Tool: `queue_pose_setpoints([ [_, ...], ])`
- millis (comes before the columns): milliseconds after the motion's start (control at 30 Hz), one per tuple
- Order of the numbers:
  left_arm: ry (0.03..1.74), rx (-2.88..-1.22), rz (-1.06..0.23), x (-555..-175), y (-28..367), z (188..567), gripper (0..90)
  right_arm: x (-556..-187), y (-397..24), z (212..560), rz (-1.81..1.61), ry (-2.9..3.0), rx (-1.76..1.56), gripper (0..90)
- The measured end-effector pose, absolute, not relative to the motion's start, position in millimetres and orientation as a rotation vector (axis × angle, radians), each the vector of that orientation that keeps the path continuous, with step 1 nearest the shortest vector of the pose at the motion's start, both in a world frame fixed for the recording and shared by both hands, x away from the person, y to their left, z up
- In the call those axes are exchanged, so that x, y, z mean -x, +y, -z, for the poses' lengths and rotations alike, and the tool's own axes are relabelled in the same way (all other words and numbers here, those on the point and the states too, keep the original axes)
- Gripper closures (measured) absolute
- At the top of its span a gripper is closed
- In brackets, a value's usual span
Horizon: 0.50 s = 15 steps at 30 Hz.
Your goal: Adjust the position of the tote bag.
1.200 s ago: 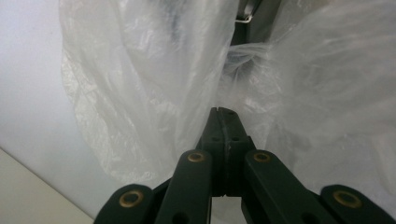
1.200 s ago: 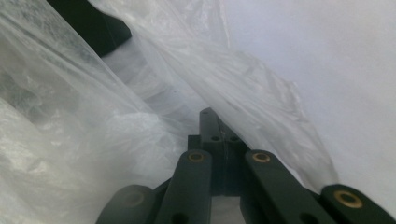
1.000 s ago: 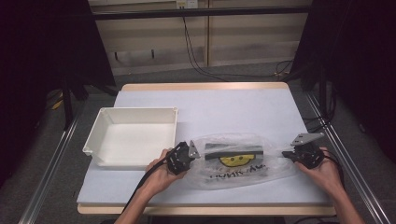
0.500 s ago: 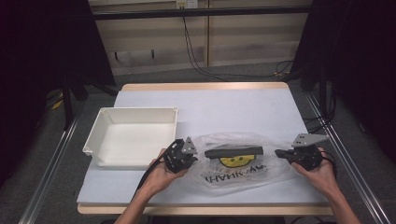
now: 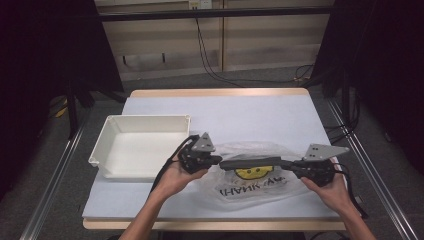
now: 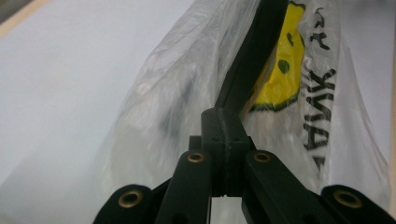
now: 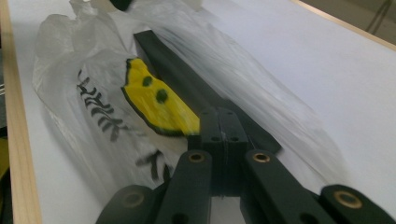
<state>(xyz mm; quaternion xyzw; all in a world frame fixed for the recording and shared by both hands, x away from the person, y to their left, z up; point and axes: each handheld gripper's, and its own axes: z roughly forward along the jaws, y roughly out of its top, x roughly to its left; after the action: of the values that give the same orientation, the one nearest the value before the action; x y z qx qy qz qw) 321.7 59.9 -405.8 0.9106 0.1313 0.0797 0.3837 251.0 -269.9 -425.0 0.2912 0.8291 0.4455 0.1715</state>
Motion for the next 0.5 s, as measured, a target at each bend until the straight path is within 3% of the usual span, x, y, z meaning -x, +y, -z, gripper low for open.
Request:
queue_pose_setpoints([
  [233,0.332,-2.365,-0.192,-340.1,30.9,413.8,90.0,-268.3,-241.4,436.8,-1.222,2.402,-0.787,90.0],
  [500,0.447,-2.354,-0.171,-364.1,30.2,422.2,90.0,-254.2,-228.4,449.9,-1.190,2.483,-0.734,90.0],
])
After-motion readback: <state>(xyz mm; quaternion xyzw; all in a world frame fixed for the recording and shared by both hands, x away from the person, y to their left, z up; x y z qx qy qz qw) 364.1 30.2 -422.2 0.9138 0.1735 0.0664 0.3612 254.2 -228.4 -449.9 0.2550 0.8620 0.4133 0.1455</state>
